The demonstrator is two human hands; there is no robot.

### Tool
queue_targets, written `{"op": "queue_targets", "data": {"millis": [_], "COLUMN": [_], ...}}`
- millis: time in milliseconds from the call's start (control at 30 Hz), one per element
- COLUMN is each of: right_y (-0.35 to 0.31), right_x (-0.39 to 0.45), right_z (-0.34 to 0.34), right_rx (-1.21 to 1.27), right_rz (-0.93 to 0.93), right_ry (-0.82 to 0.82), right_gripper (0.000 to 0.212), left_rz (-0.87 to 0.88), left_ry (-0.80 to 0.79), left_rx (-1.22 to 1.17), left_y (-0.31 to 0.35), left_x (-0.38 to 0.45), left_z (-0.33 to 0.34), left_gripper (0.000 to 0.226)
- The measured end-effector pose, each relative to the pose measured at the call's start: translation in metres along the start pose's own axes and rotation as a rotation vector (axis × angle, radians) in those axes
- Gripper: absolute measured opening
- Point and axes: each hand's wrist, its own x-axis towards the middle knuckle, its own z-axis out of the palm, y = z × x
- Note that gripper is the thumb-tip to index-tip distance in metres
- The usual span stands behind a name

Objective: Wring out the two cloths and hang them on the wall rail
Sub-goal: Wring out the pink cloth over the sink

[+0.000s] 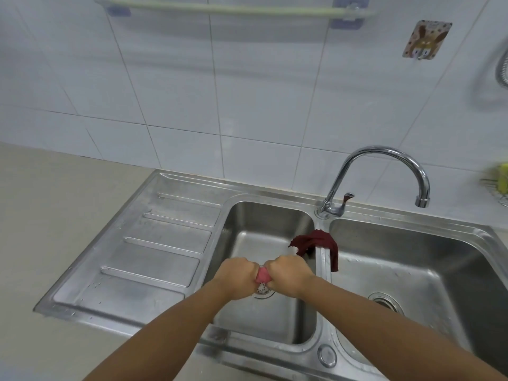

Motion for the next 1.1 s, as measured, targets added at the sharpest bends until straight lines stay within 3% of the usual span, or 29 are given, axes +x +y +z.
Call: {"op": "queue_targets", "data": {"millis": [100,233,333,400,500,667,833,967,1100], "right_y": [0.001,0.008,0.019,0.023,0.023,0.015,0.020,0.030,0.039], "right_x": [0.002,-0.002,-0.011,-0.019,-0.029,-0.038,-0.045,-0.053,-0.062], "right_z": [-0.001,-0.013,-0.025,-0.029,-0.032,-0.045,-0.049,-0.045,-0.044], "right_rx": [0.275,0.937,1.323,1.430,1.366,1.264,1.242,1.173,1.063], "right_rz": [0.084,0.198,0.270,0.294,0.316,0.248,0.269,0.335,0.350], "right_ry": [-0.031,-0.099,-0.037,0.016,0.116,0.168,0.170,0.328,0.306], "right_gripper": [0.025,0.048,0.038,0.029,0.021,0.012,0.015,0.009,0.010], "left_rz": [-0.040,-0.155,-0.228,-0.232,-0.235,-0.229,-0.312,-0.348,-0.339], "left_ry": [0.089,0.089,0.040,0.010,0.008,0.139,0.244,0.306,0.352], "left_rx": [-0.070,-0.325,-0.565,-0.689,-0.871,-1.138,-1.223,-1.268,-1.286], "left_y": [-0.005,-0.008,-0.011,-0.010,-0.002,0.024,0.031,0.036,0.038], "left_x": [0.000,-0.005,-0.011,-0.015,-0.020,-0.025,-0.028,-0.035,-0.040], "left_z": [0.007,0.008,0.002,-0.002,-0.012,-0.037,-0.041,-0.047,-0.055], "left_gripper": [0.025,0.030,0.045,0.057,0.062,0.032,0.015,0.016,0.017]}}
